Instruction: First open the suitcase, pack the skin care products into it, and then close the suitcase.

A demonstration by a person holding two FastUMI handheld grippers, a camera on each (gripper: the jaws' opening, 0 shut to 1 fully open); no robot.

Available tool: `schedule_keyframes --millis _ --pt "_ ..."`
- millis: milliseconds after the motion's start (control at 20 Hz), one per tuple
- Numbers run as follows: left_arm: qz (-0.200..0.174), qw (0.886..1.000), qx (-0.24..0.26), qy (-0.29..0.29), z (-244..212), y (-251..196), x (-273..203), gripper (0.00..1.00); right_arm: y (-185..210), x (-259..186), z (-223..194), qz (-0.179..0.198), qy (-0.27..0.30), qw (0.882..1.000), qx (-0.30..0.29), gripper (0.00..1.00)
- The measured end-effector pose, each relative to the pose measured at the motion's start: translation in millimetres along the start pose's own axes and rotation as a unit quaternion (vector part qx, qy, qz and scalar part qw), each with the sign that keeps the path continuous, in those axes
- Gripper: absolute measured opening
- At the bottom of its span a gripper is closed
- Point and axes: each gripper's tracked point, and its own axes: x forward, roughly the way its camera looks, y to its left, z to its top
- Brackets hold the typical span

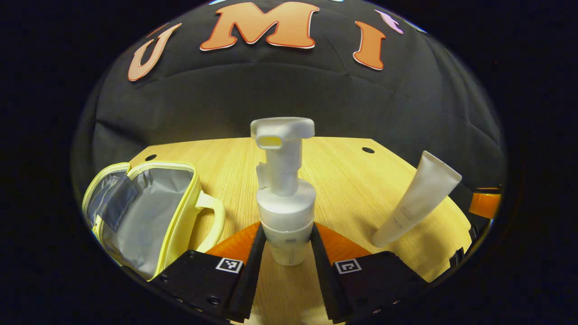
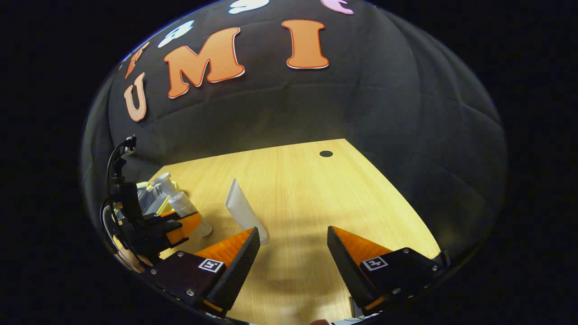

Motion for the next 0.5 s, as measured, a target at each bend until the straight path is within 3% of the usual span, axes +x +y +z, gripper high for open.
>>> schedule_keyframes --millis 300,500 --pt "-0.025 0.999 -0.01 0.04 19.5 9.7 -56.7 0.59 36.8 6.1 -6.0 0.041 0.02 0.999 -0.02 0.95" --pt "-0.011 0.999 -0.007 0.052 39.7 43.3 -99.2 0.59 57.1 27.2 -13.2 0.059 0.031 0.997 -0.039 0.95"
